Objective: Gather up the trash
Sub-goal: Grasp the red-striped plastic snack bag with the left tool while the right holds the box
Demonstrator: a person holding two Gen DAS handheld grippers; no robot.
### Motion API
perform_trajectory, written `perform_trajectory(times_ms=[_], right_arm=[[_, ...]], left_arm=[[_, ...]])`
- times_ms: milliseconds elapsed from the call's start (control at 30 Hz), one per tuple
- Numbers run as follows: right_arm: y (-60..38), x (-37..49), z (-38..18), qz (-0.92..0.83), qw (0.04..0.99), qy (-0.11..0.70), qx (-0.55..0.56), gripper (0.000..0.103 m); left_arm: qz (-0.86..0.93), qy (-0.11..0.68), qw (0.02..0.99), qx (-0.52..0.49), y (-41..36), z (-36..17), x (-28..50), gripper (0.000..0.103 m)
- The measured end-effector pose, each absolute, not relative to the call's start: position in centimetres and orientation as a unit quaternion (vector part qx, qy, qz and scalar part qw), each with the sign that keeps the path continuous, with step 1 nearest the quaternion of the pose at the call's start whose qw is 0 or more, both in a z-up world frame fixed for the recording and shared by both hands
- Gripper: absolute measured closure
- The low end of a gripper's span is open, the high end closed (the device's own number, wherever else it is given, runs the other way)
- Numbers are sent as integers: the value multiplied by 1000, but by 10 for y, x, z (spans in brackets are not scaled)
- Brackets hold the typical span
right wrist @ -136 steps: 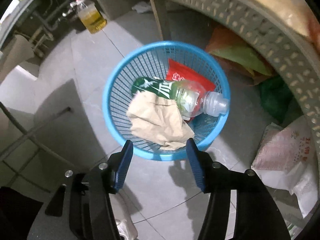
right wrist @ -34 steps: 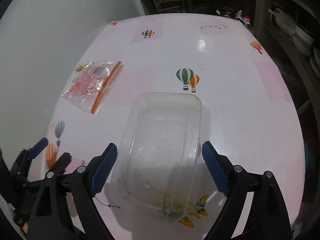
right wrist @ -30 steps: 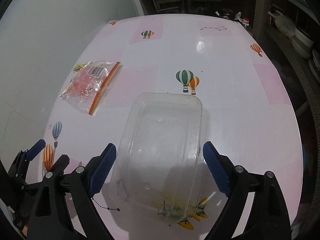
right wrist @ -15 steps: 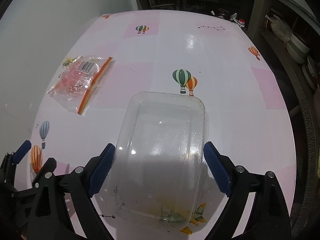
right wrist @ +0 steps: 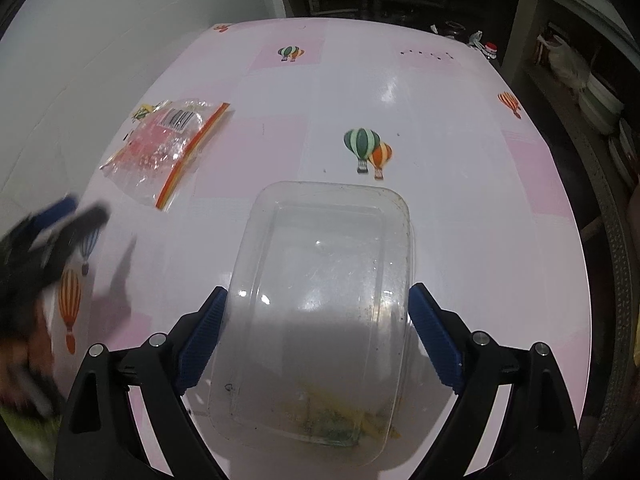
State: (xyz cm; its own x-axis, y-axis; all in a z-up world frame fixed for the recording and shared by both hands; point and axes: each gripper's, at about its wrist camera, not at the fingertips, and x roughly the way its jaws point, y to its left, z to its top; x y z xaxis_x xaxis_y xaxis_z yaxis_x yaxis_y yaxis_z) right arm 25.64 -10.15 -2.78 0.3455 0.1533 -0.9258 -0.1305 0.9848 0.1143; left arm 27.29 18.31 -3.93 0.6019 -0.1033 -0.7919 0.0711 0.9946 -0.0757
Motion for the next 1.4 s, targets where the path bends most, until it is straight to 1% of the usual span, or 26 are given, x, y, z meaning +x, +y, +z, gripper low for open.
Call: perform_trajectory(times_ms=[100,233,333,500,533,567,633,667,733,767,833,867,933,967,1033,1167,1400], right_arm=[[-111,246,-27,91,819,566,17,16],[-120,238,-27,92,819,566,27,16],[-124,234,-28,95,819,565,30,16],[-125,231,-27,99,821,561,35,16],[-126,230,-27,100,822,560,35,16],[-126,229,-27,100,822,559,35,16],[-126,229,-27,102,822,559,37,16],[-127,228,-26,102,822,559,37,16],[-128,227,-26,104,822,559,35,16],[-127,226,-26,105,822,558,34,16],[-127,223,-25,107,823,558,33,16],[-127,223,-25,107,823,557,33,16],[-128,221,-25,108,824,556,35,16],[-129,220,-24,108,824,555,36,16],[-131,220,-23,108,826,552,39,17],[-133,217,-22,105,827,550,47,18],[-146,210,-18,106,826,549,74,21]], left_arm=[[-46,456,889,-9,183,-48,300,15],[-54,480,875,42,169,-64,335,15],[-57,495,866,53,165,-75,348,15],[-69,496,865,42,164,-79,357,17],[-74,492,866,42,164,-78,357,21],[-77,490,867,43,163,-78,356,23],[-81,486,869,41,163,-75,354,33],[-81,484,870,41,162,-75,353,36],[-84,480,872,41,162,-74,352,49],[-86,478,873,42,161,-74,352,52],[-88,476,874,45,160,-73,352,63],[-90,474,874,45,159,-73,352,67],[-93,472,875,47,159,-72,352,80],[-95,471,876,50,158,-72,352,83],[-97,469,876,56,155,-72,352,103],[-94,464,878,64,150,-71,349,103],[-124,460,878,39,150,-60,314,103]])
